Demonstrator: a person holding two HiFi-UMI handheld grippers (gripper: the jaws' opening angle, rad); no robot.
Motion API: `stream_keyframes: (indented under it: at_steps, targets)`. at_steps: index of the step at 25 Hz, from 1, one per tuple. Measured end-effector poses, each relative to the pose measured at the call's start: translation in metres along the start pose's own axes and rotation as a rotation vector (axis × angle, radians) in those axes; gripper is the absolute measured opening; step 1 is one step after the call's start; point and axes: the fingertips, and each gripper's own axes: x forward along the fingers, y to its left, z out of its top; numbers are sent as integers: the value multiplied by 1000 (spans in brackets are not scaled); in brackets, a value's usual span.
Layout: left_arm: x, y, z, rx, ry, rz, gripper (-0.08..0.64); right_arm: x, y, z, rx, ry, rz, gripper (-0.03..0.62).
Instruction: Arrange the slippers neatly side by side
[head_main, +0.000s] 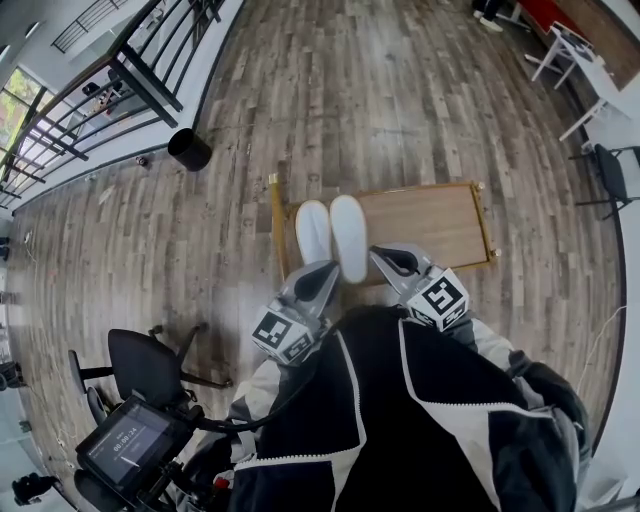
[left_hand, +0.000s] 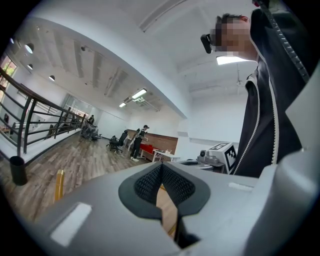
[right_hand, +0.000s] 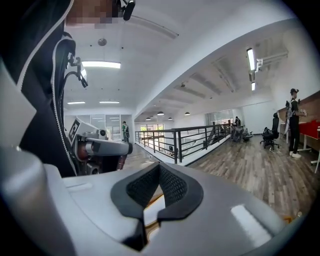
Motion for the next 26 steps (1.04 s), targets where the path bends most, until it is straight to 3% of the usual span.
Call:
stream_keyframes:
  at_steps: [26]
  targets:
    - [-5,9,-6,-22,8,25,15,7,-4,0,-12,-17,-11,0]
